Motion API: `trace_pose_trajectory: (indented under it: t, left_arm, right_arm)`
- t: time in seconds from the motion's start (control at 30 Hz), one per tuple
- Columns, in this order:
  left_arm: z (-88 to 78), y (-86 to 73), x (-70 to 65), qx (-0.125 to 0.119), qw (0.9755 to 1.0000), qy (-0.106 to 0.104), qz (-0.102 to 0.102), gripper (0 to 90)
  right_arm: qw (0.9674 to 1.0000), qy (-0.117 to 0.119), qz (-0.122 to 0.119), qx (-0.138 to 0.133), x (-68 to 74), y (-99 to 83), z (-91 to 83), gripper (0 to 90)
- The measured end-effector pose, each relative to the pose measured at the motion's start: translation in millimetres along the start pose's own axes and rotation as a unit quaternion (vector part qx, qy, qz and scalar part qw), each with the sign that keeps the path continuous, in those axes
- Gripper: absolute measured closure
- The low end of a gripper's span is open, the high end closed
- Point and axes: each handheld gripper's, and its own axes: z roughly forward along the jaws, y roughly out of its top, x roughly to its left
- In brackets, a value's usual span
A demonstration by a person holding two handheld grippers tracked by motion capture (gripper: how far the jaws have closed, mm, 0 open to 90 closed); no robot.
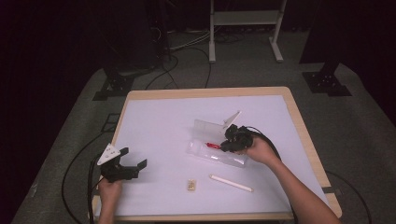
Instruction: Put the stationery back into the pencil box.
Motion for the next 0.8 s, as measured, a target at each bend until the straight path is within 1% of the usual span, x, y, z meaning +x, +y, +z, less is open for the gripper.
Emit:
trace_pose_trajectory:
  t: [0.13, 0.5, 0.67, 0.8]
  left_arm:
    - [-0.1, -0.1, -0.1, 0.0, 1.0, -0.001, 0.001, 0.0]
    - [-0.1, 0.0, 0.1, 0.0, 1.0, -0.001, 0.0, 0.0]
    - [-0.3, -0.1, -0.1, -0.001, 1.0, -0.001, 0.0, 0.0]
    - [-0.1, 0.0, 0.1, 0.0, 1.0, -0.001, -0.001, 0.0]
  right_arm:
    - [1.0, 0.004, 0.001, 0.005, 0.0, 0.5, 4.5, 79.0]
    - [0.9998, 0.004, 0.004, 0.018, -2.4, -0.7, 15.1, 79.0]
    - [0.9996, 0.008, 0.011, 0.023, -3.5, -4.3, 19.3, 78.9]
    - [0.9996, 0.01, 0.016, 0.021, -4.7, -6.8, 20.6, 78.9]
